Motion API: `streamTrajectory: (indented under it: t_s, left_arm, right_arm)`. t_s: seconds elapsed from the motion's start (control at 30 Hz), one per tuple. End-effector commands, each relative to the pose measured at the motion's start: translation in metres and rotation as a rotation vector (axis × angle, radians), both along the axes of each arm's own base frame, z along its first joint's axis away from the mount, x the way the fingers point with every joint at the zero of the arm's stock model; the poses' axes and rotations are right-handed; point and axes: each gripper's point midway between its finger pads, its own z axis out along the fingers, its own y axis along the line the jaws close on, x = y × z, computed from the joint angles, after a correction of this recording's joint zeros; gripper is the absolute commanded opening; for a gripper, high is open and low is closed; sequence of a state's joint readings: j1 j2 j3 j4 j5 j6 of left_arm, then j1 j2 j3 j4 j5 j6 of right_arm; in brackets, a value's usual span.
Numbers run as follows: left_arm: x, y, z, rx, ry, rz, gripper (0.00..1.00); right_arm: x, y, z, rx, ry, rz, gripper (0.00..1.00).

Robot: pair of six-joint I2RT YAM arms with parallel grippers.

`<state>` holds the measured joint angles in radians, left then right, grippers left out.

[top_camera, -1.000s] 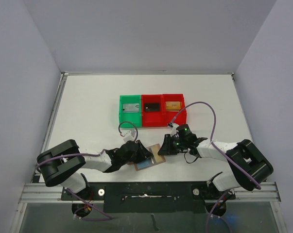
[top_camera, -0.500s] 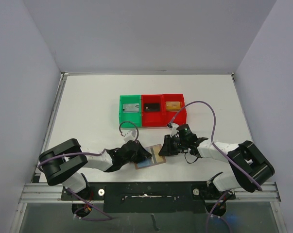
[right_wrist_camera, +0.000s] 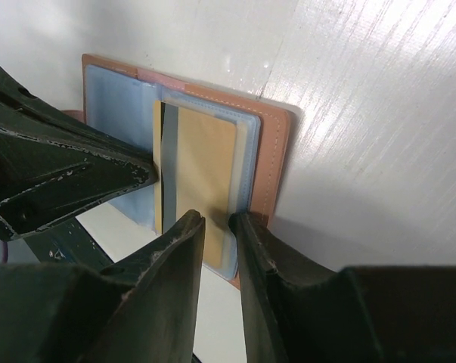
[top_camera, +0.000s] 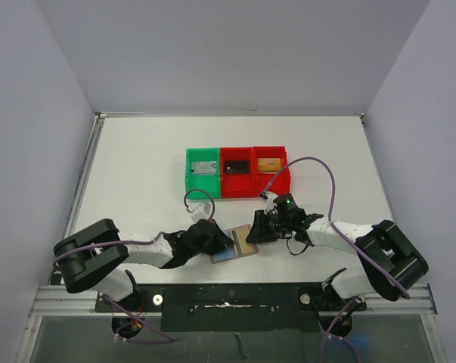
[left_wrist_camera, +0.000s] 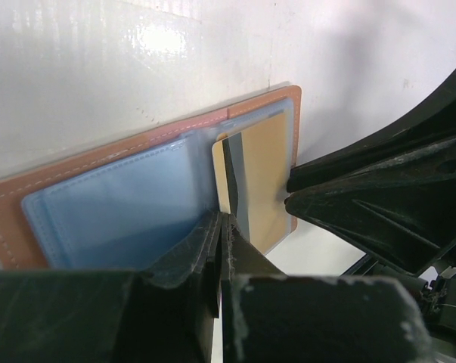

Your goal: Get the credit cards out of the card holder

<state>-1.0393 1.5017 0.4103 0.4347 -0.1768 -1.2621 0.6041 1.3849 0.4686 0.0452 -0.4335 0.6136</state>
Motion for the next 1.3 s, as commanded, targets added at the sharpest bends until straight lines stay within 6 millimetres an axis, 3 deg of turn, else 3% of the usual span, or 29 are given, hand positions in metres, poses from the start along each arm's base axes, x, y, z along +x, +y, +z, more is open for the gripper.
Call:
streamTrajectory:
  t_s: [0.0,0.33,0.5,0.73,0.9,1.27]
  left_arm:
    - [0.002,0.008,0.004,0.049,-0.028,0.008,0.00]
    - [0.002,0.012,0.004,0.069,-0.027,0.015,0.00]
    - [0.002,0.008,0.007,0.059,-0.029,0.005,0.00]
    - [0.002,0.004,0.008,0.050,-0.029,-0.006,0.14]
    - [0.003,0.006,0.010,0.043,-0.034,0.005,0.23]
    - [0.002,0.009,0.010,0.012,-0.030,0.026,0.28]
  right_arm:
    - [-0.009,-0.015,-0.013,-0.091,0.041,-0.025,0.27]
    - [-0.008,-0.014,-0.010,-0.083,0.036,-0.032,0.25]
    - [-0.004,-0.009,0.002,-0.055,0.017,-0.029,0.27]
    - [0.010,-0.005,0.032,-0.044,-0.059,-0.027,0.31]
    - [0.009,0.009,0.046,0.034,-0.060,0.002,0.32]
    - [0.003,0.029,0.036,0.097,-0.011,0.060,0.32]
